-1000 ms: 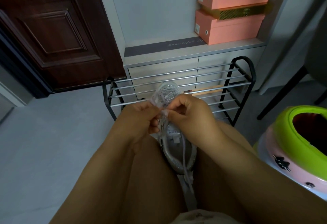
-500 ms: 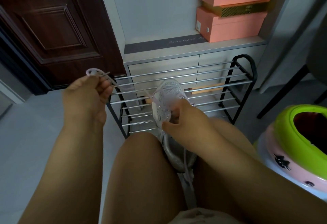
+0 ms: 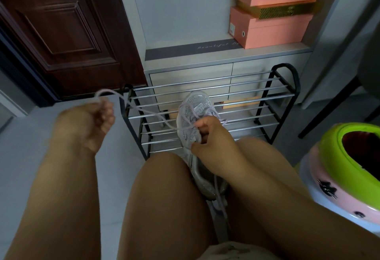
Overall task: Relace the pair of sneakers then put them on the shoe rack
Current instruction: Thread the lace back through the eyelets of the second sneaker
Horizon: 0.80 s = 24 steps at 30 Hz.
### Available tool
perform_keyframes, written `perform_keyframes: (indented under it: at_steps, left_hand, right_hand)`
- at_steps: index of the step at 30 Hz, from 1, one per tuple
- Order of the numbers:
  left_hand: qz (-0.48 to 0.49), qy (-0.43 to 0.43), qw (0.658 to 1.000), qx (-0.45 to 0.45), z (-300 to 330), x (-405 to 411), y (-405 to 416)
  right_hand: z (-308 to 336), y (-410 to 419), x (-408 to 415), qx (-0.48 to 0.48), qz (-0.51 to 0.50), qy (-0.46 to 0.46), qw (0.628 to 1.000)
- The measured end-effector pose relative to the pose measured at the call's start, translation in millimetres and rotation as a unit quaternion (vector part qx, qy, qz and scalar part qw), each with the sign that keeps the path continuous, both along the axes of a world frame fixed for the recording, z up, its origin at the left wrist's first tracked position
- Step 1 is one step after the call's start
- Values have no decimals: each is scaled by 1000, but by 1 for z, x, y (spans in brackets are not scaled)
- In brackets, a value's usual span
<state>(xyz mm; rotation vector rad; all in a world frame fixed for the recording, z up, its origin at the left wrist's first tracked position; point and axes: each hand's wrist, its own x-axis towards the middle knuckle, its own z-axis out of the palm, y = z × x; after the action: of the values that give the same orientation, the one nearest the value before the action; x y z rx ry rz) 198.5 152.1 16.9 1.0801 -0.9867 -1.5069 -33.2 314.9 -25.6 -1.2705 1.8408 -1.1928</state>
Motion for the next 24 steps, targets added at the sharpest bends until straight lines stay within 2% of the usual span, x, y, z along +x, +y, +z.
perform_keyframes:
  at_steps: [3,4,8,12,13,14,15,16,17,20,24]
  left_hand:
    - [-103,-193,976,-24,3,-48,47]
    - [-129,-228,965,-32,-2,-53,49]
    - [-165,-323,932,-9,-9,-51,50]
    - [-213,-361,908,14,-13,-63,55]
    - [-225,-424,877,10,-15,-66,55]
    - [-226,-518,824,-29,-18,-69,55]
    - [-212,-596,770,-86,-22,-72,55]
    - [-180,-627,740,-163,-26,-75,57]
    - [-163,-618,734,-228,-29,-79,60]
    - [-212,-512,763,-333,-37,-96,66]
    - [-282,-513,728,-357,-45,-106,61]
  right_hand:
    - [-1,-1,-2,0,-4,-13,1000]
    - [-2,-2,-2,-1,-7,-17,1000]
    - [-2,-1,-3,-4,-9,-29,1000]
    - [-1,-1,-2,-5,-12,-32,999]
    - [-1,-1,-2,-5,-12,-35,999]
    - [0,-1,-2,-6,-10,-36,999]
    - [0,0,-3,-7,-8,-39,999]
    - [1,0,-2,-8,-5,-41,999]
    - [2,1,-2,-9,-4,-44,999]
    - [3,0,-1,-14,-5,-41,999]
    - [2,0,-2,-21,-3,-44,999]
